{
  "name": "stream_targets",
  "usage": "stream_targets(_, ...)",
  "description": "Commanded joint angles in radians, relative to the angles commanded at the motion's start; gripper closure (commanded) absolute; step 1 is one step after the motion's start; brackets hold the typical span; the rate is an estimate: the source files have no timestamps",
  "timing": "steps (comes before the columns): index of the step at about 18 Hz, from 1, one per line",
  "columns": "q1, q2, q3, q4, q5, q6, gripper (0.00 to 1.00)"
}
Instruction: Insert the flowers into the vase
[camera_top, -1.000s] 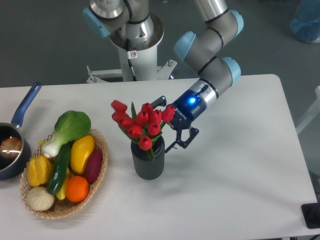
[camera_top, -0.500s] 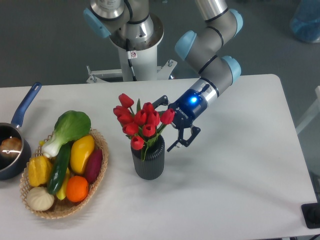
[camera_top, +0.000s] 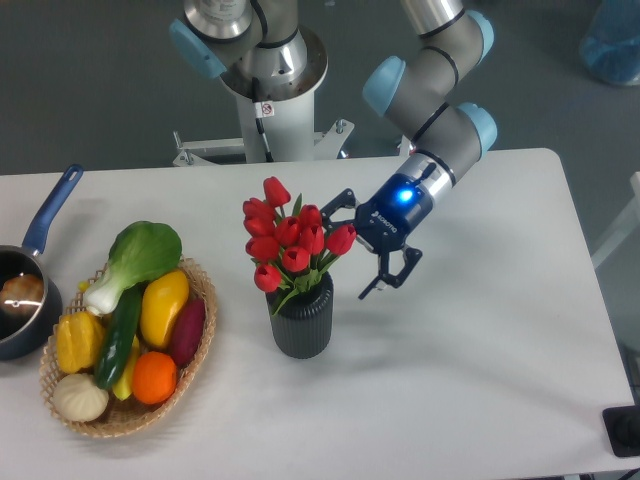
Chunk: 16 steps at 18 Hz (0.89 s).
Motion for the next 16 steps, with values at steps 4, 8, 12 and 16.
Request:
stream_targets(4, 0.028, 0.002, 0.003, 0.0, 0.006, -0.002, 0.0)
stream_targets(8, 0.046, 0.002, 0.08, 0.002, 0.111, -0.012, 0.0)
stream_targets(12, 0.048, -0.017, 0.19, 0.003, 0.349, -0.012, 0.0)
stream_targets(16, 0.038, -0.061, 0.293, 0.006, 0.529, -0.012, 0.0)
